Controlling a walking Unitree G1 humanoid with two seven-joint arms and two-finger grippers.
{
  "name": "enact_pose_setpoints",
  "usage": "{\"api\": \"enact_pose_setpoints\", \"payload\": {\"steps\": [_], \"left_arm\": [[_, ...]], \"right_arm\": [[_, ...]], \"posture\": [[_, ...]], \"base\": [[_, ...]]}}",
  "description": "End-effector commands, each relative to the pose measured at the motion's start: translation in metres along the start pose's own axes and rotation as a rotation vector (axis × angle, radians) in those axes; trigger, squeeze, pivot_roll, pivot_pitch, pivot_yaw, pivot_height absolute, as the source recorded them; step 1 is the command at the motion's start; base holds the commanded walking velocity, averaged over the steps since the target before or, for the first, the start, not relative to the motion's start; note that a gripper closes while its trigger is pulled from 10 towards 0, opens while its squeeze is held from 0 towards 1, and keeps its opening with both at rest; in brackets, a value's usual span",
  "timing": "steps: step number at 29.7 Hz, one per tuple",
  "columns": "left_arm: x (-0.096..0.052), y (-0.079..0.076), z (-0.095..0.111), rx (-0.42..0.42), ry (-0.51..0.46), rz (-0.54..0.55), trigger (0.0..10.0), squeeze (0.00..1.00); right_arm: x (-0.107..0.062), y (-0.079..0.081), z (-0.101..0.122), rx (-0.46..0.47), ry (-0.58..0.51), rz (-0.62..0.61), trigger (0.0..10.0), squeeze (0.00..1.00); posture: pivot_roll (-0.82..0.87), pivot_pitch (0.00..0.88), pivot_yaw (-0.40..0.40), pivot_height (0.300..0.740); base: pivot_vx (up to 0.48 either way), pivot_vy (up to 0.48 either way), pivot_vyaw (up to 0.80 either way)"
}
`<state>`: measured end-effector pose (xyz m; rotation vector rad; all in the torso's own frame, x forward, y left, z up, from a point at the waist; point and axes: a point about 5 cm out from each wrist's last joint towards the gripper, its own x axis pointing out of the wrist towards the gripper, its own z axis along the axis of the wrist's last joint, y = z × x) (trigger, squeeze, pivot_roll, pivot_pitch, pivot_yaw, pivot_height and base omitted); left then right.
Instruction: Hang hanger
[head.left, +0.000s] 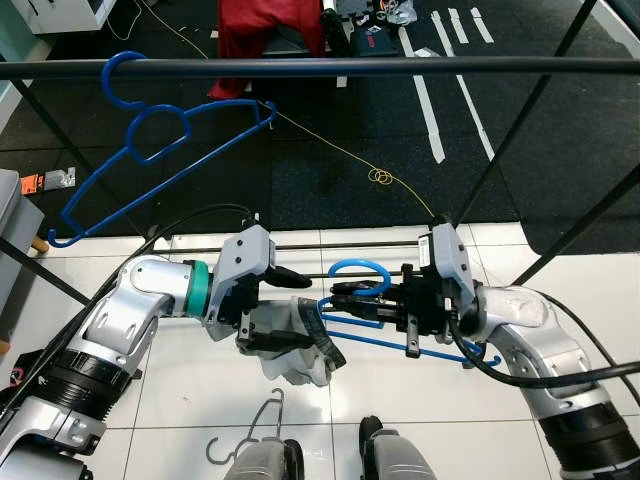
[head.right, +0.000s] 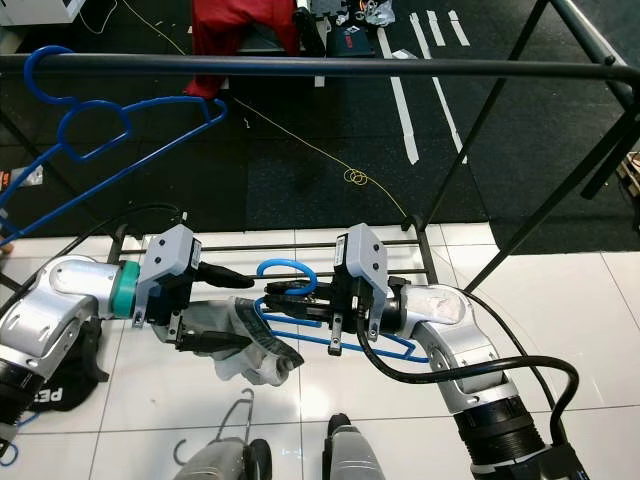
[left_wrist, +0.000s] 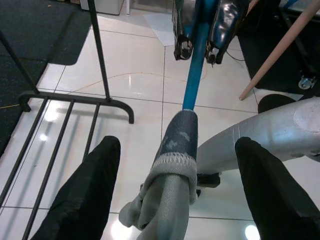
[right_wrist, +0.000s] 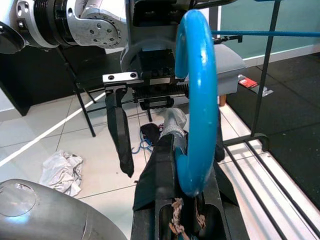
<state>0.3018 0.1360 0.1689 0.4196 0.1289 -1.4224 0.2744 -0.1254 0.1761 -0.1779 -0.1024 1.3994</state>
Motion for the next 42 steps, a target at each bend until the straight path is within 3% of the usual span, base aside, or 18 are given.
{"api": "enact_pose_setpoints", "payload": {"steps": [1,9,10,15,16,42], "left_arm": [[0.0031,-0.0033,-0.0043,-0.009,0.006,-0.024,10.0,0.00],[0.0070,-0.0041,-0.0063,-0.018,0.004,-0.034,10.0,0.00],[0.0079,-0.0037,-0.0060,-0.021,0.000,-0.037,9.0,0.00],[0.0087,-0.0030,-0.0059,-0.025,-0.005,-0.041,9.0,0.00],[0.0088,-0.0023,-0.0052,-0.032,-0.011,-0.041,0.0,0.00],[0.0081,-0.0010,-0.0011,-0.091,-0.044,-0.064,0.0,0.00]], "right_arm": [[0.0019,0.0036,0.0019,0.000,-0.003,0.030,10.0,0.00],[0.0032,0.0030,0.0042,0.002,-0.008,0.030,10.0,0.00],[0.0035,0.0031,0.0044,0.003,-0.008,0.031,10.0,0.00],[0.0038,0.0034,0.0047,0.005,-0.006,0.034,10.0,0.00],[0.0040,0.0032,0.0050,0.005,-0.006,0.034,10.0,0.00],[0.0043,0.0018,0.0047,0.005,0.004,0.036,10.0,0.00]], "posture": [[-0.05,0.153,0.103,0.740],[-0.05,0.155,0.106,0.740],[-0.05,0.155,0.107,0.740],[-0.05,0.154,0.107,0.740],[-0.05,0.155,0.110,0.740],[-0.05,0.156,0.108,0.740]], "base": [[0.000,0.000,0.00],[0.000,0.000,0.00],[0.000,0.000,0.00],[0.000,0.000,0.00],[0.000,0.000,0.00],[0.000,0.000,0.00]]}}
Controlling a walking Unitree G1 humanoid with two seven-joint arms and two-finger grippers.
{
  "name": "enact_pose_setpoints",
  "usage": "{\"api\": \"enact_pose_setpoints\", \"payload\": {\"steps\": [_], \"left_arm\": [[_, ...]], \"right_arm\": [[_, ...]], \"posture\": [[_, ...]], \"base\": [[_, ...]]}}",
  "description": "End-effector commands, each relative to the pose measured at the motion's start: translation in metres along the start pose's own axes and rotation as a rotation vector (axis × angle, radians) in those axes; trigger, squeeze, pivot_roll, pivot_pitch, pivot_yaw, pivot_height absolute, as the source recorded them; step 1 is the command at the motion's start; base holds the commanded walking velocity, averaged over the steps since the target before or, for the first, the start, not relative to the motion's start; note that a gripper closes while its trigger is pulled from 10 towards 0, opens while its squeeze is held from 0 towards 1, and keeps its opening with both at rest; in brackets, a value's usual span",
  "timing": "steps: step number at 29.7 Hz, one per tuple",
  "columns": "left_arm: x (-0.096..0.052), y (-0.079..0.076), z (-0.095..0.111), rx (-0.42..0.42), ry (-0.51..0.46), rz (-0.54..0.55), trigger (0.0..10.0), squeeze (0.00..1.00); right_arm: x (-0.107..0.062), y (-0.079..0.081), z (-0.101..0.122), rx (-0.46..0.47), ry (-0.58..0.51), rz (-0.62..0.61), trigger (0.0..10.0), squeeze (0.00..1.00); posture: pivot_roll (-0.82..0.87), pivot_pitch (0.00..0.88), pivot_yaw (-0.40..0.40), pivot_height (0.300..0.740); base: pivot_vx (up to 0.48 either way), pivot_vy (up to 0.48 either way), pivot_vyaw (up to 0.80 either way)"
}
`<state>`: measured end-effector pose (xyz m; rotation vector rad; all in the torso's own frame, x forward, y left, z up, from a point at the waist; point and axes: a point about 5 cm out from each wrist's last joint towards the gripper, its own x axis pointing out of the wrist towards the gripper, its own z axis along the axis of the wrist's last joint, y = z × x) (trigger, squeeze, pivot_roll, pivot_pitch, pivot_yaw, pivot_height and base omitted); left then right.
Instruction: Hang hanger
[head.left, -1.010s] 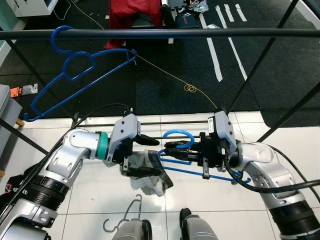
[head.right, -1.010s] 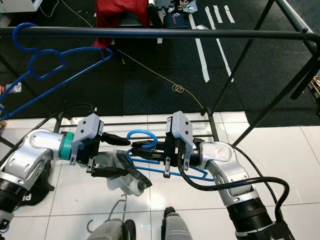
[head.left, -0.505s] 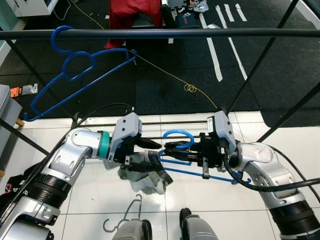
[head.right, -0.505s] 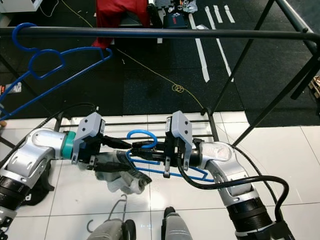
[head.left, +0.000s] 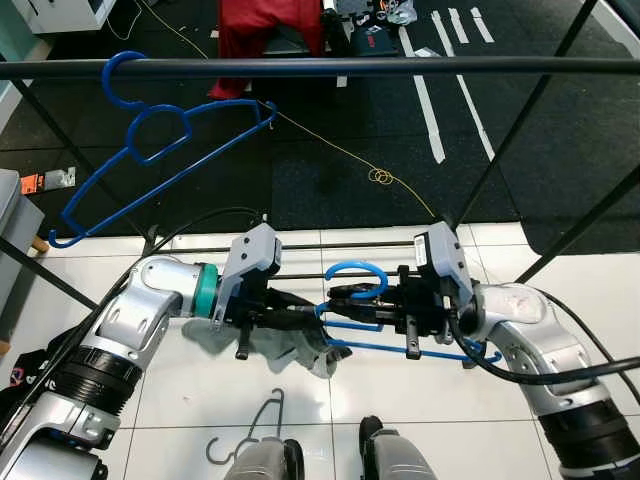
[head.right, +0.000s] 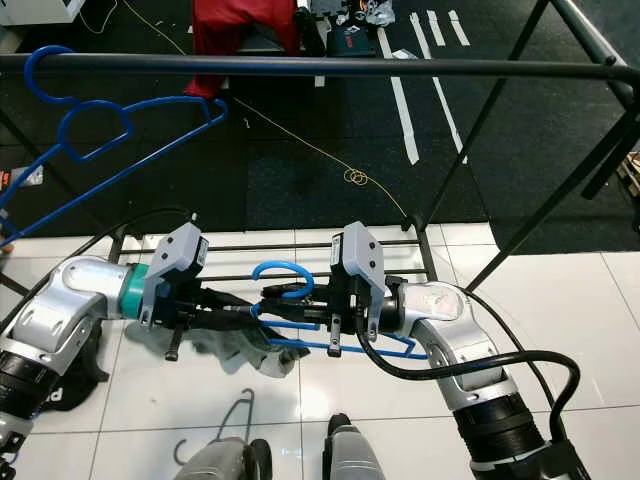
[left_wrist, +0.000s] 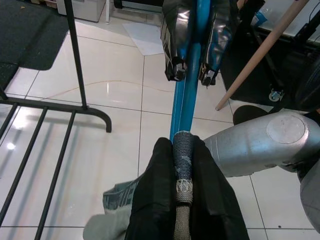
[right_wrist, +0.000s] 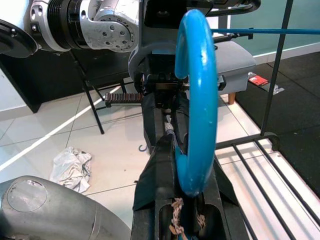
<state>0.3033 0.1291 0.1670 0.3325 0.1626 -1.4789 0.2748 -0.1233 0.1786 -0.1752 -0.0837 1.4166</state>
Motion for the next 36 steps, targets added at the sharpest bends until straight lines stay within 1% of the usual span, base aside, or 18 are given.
{"api": "enact_pose_setpoints", "payload": {"steps": [1,8,11,12,13,14,15,16,17,24,26,27,28,29,31,34,36], "left_arm": [[0.001,-0.001,-0.002,-0.020,-0.008,-0.003,0.0,0.00],[0.000,0.000,-0.001,-0.018,-0.015,0.010,0.0,0.00],[-0.002,0.003,0.002,-0.010,-0.022,0.031,0.0,0.00],[-0.002,0.004,0.003,-0.006,-0.024,0.039,0.0,0.00],[-0.002,0.004,0.003,-0.006,-0.024,0.039,0.0,0.00],[-0.003,0.005,0.004,0.000,-0.028,0.050,0.0,0.00],[-0.003,0.005,0.004,0.000,-0.028,0.050,0.0,0.00],[-0.003,0.005,0.005,0.004,-0.030,0.055,0.0,0.00],[-0.002,0.006,0.005,0.007,-0.031,0.056,0.0,0.00],[-0.004,0.007,0.009,0.022,-0.034,0.066,0.0,0.00],[-0.005,0.006,0.010,0.027,-0.033,0.067,0.0,0.00],[-0.005,0.005,0.010,0.030,-0.030,0.064,0.0,0.00],[-0.005,0.005,0.010,0.032,-0.027,0.062,0.0,0.00],[-0.005,0.005,0.010,0.033,-0.026,0.061,0.0,0.00],[-0.006,0.004,0.009,0.035,-0.019,0.057,0.0,0.00],[-0.008,0.003,0.008,0.033,-0.012,0.057,0.0,0.00],[-0.009,0.003,0.007,0.033,-0.007,0.058,0.0,0.00]], "right_arm": [[0.002,0.002,0.002,-0.008,-0.006,0.019,10.0,0.00],[0.002,0.002,0.002,-0.007,-0.008,0.021,10.0,0.00],[0.002,0.002,0.002,0.001,-0.015,0.022,10.0,0.00],[0.002,0.002,0.003,0.001,-0.017,0.021,10.0,0.25],[0.002,0.002,0.003,0.001,-0.017,0.021,10.0,0.25],[0.001,0.002,0.002,-0.003,-0.018,0.017,10.0,0.62],[0.001,0.002,0.002,-0.003,-0.018,0.017,10.0,0.62],[0.001,0.002,0.002,-0.008,-0.019,0.013,10.0,0.90],[0.001,0.001,0.002,-0.014,-0.020,0.009,10.0,1.00],[0.000,-0.001,0.003,-0.038,-0.039,-0.011,10.0,1.00],[0.000,-0.004,0.004,-0.078,-0.044,-0.053,10.0,1.00],[-0.001,-0.006,0.005,-0.101,-0.049,-0.087,10.0,0.10],[-0.002,-0.008,0.005,-0.116,-0.053,-0.110,10.0,0.10],[-0.003,-0.009,0.006,-0.123,-0.055,-0.122,10.0,0.00],[-0.008,-0.012,0.006,-0.142,-0.067,-0.180,10.0,0.00],[-0.021,-0.015,0.009,-0.168,-0.104,-0.272,10.0,0.00],[-0.025,-0.015,0.010,-0.171,-0.119,-0.294,10.0,0.00]], "posture": [[-0.05,0.156,0.108,0.740],[-0.05,0.156,0.106,0.740],[-0.05,0.156,0.106,0.740],[-0.05,0.156,0.106,0.740],[-0.05,0.156,0.106,0.740],[-0.05,0.152,0.107,0.740],[-0.05,0.152,0.107,0.740],[-0.05,0.150,0.106,0.740],[-0.05,0.150,0.106,0.740],[-0.05,0.142,0.104,0.740],[-0.05,0.138,0.102,0.740],[-0.05,0.135,0.101,0.740],[-0.05,0.135,0.101,0.740],[-0.05,0.135,0.101,0.740],[-0.05,0.131,0.100,0.740],[-0.06,0.128,0.102,0.740],[-0.06,0.128,0.102,0.740]], "base": [[0.000,0.000,0.00],[0.000,0.000,0.00],[0.000,0.000,0.00],[0.000,0.000,0.00],[0.000,0.000,0.00],[0.000,0.000,0.00],[0.000,0.000,0.00],[0.000,0.000,0.00],[0.000,0.000,0.00],[0.000,0.000,0.00],[0.000,0.000,0.00],[0.000,0.000,0.00],[0.000,0.000,0.00],[0.000,0.000,0.00],[0.000,0.000,0.00],[0.000,0.000,0.00],[0.000,0.000,0.00]]}}
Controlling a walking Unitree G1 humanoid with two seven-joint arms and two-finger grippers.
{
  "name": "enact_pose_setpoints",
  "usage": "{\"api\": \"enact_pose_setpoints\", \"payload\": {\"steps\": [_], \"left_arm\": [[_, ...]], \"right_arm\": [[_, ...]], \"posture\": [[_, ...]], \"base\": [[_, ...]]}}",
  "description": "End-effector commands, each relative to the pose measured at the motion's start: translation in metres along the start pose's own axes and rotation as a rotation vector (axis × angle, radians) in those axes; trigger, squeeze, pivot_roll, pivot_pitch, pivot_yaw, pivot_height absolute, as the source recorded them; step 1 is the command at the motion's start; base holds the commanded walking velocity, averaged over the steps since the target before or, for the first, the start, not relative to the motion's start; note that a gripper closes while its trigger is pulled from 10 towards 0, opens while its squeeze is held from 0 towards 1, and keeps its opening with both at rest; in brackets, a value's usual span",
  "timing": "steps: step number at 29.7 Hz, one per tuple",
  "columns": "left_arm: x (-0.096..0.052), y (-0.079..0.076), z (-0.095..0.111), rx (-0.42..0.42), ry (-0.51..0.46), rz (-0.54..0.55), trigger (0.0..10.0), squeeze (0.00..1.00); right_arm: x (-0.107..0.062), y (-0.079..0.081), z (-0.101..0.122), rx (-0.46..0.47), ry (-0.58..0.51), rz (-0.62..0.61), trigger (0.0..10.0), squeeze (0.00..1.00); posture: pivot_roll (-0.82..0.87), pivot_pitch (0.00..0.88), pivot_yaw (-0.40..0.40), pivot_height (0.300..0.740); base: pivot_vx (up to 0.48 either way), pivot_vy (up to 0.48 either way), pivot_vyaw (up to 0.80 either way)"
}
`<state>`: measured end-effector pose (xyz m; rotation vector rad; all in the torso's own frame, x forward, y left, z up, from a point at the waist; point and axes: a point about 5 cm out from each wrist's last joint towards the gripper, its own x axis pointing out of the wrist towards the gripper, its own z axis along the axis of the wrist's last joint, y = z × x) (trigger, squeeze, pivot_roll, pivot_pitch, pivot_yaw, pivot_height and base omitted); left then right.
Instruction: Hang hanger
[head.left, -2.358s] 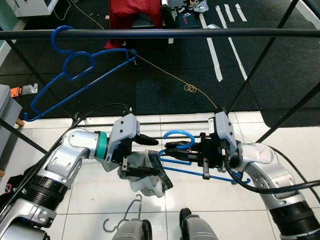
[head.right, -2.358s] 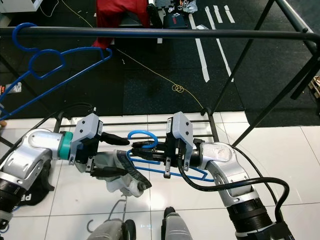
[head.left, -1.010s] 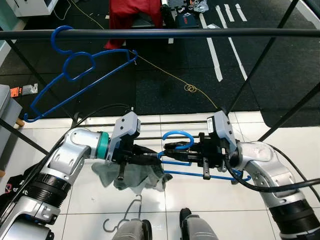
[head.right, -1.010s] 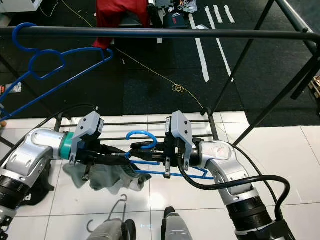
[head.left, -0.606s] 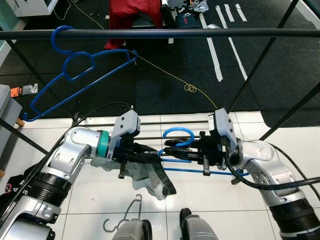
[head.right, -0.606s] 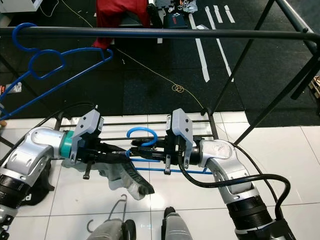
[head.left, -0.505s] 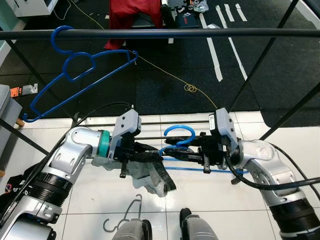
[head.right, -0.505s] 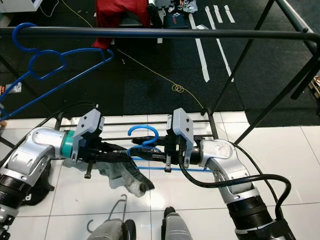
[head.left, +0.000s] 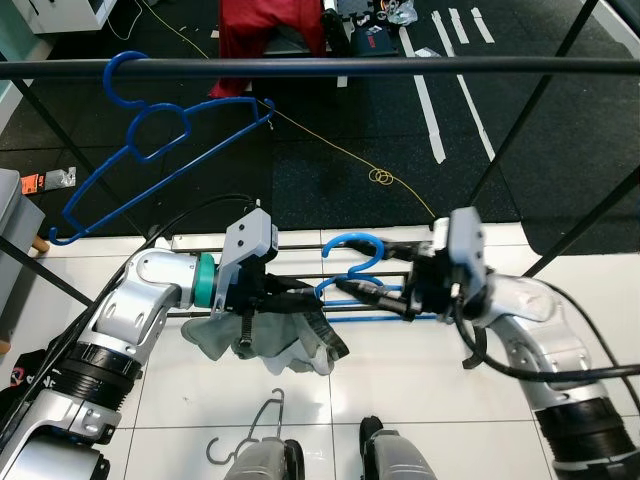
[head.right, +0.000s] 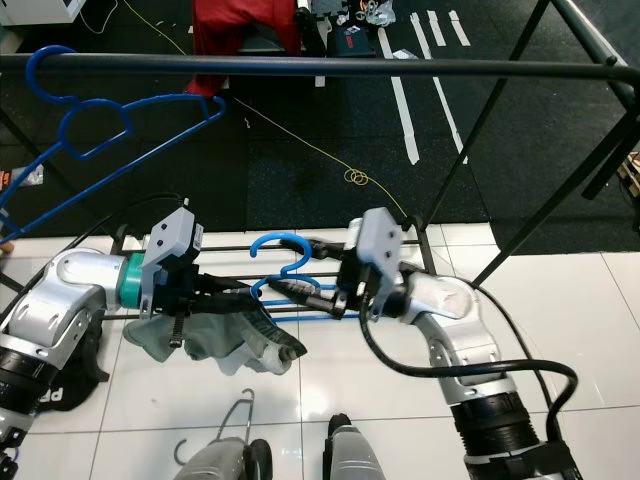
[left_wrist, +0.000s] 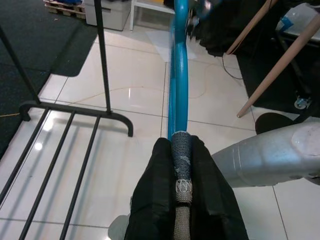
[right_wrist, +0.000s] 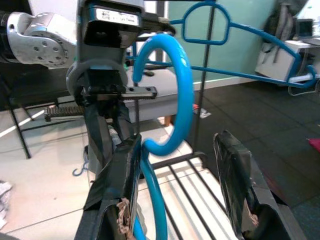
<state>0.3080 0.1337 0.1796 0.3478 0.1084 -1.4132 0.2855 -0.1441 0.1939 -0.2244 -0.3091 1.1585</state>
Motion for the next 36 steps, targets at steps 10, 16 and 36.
{"api": "enact_pose_setpoints", "payload": {"steps": [10,16,36], "left_arm": [[-0.010,-0.007,-0.010,-0.006,0.055,-0.021,0.0,0.00],[-0.017,0.000,-0.013,-0.008,0.077,0.023,0.0,0.00],[-0.043,0.038,0.010,-0.033,0.035,0.256,0.0,0.00]], "right_arm": [[-0.032,-0.003,0.012,0.031,-0.099,-0.170,10.0,1.00],[-0.060,-0.033,0.027,-0.093,-0.182,-0.528,10.0,0.00],[-0.033,0.066,0.027,0.410,-0.028,0.149,10.0,0.00]], "posture": [[-0.07,0.143,0.108,0.740],[-0.07,0.148,0.108,0.740],[-0.06,0.169,0.100,0.740]], "base": [[0.000,0.000,0.00],[0.000,0.000,0.00],[0.000,0.000,0.00]]}}
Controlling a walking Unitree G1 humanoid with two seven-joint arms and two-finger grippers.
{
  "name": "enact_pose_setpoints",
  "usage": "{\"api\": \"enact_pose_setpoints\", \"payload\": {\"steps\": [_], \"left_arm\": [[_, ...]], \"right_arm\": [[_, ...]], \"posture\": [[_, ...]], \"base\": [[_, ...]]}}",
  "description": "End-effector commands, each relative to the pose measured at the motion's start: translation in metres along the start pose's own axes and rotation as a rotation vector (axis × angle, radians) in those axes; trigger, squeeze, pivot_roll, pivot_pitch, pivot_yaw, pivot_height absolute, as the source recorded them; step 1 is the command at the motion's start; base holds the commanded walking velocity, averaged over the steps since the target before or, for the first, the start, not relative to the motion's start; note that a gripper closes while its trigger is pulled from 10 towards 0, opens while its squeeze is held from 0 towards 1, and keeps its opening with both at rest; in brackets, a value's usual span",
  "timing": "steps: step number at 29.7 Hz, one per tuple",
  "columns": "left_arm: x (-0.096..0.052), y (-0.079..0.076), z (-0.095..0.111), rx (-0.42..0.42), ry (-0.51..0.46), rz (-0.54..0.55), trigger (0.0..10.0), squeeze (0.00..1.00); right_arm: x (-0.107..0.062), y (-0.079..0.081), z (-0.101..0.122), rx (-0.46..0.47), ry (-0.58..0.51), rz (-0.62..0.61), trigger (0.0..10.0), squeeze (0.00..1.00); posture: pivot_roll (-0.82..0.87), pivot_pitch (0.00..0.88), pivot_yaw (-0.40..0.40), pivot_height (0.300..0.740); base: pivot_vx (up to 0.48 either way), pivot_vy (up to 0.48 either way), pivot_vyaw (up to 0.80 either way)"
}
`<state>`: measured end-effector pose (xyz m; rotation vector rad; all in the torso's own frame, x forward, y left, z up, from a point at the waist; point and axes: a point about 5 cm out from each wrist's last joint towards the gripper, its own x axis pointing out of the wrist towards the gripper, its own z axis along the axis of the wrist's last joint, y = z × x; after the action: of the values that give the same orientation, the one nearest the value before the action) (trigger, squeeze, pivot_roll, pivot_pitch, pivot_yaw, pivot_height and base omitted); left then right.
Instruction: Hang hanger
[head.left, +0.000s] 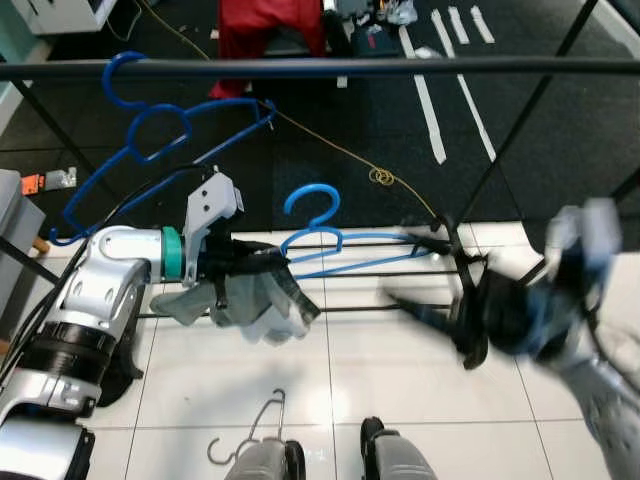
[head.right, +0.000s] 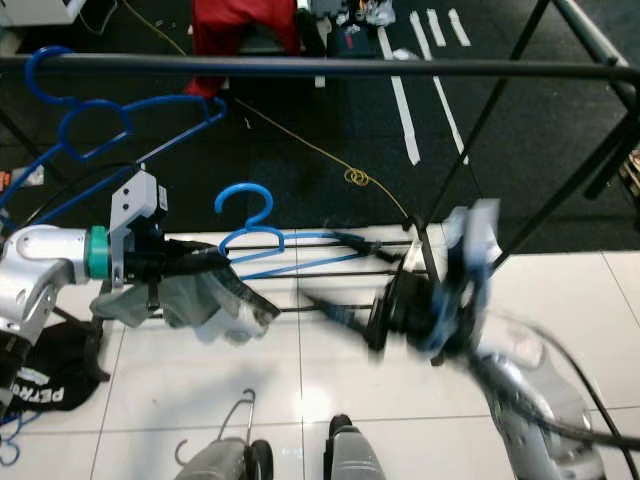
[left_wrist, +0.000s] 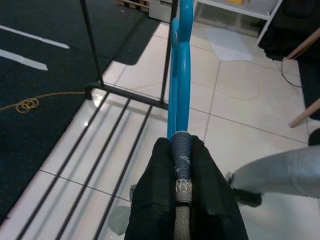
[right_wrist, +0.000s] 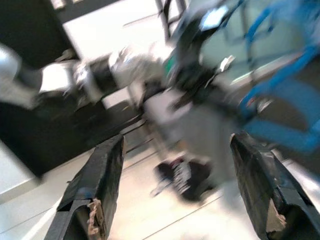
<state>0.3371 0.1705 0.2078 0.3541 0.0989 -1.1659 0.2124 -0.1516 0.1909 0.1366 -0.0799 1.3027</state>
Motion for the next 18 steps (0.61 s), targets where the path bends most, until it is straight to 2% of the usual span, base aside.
{"api": "enact_pose_setpoints", "payload": {"steps": [1,7,10,11,12,13,14,15,18], "left_arm": [[-0.006,0.006,0.001,-0.009,0.010,0.023,0.0,0.00],[-0.010,0.014,0.009,0.000,0.001,0.041,0.0,0.00],[-0.012,0.017,0.019,-0.001,-0.021,0.041,0.0,0.00],[-0.011,0.016,0.025,0.018,-0.015,0.032,0.0,0.00],[-0.011,0.016,0.025,0.018,-0.015,0.032,0.0,0.00],[-0.010,0.015,0.028,0.033,-0.009,0.025,0.0,0.00],[-0.010,0.015,0.028,0.033,-0.009,0.025,0.0,0.00],[-0.008,0.010,0.035,0.047,-0.016,-0.011,0.0,0.00],[-0.003,0.000,0.039,0.048,-0.030,-0.050,0.0,0.00]], "right_arm": [[0.000,0.007,-0.001,0.026,0.033,0.051,10.0,0.00],[-0.001,0.013,-0.004,0.079,0.085,0.075,10.0,0.00],[-0.007,0.017,-0.017,0.104,0.213,0.093,10.0,0.00],[-0.014,0.008,-0.033,0.053,0.292,0.020,10.0,0.00],[-0.014,0.008,-0.033,0.053,0.292,0.020,10.0,0.00],[-0.019,0.002,-0.044,0.013,0.350,-0.026,10.0,0.00],[-0.019,0.002,-0.044,0.013,0.350,-0.026,10.0,0.00],[-0.023,-0.019,-0.060,-0.146,0.360,-0.174,10.0,0.00],[-0.014,-0.038,-0.066,-0.262,0.254,-0.285,10.0,0.00]], "posture": [[-0.06,0.170,0.103,0.740],[-0.06,0.171,0.105,0.740],[-0.06,0.170,0.106,0.740],[-0.06,0.175,0.105,0.740],[-0.06,0.175,0.105,0.740],[-0.06,0.175,0.105,0.740],[-0.06,0.175,0.105,0.740],[-0.06,0.177,0.103,0.740],[-0.06,0.176,0.099,0.740]], "base": [[0.000,0.000,0.00],[0.000,0.000,0.00],[0.000,0.000,0.00],[0.000,0.000,0.00],[0.000,0.000,0.00],[0.000,0.000,0.00],[0.000,0.000,0.00],[0.000,0.000,0.00],[0.000,0.000,0.00]]}}
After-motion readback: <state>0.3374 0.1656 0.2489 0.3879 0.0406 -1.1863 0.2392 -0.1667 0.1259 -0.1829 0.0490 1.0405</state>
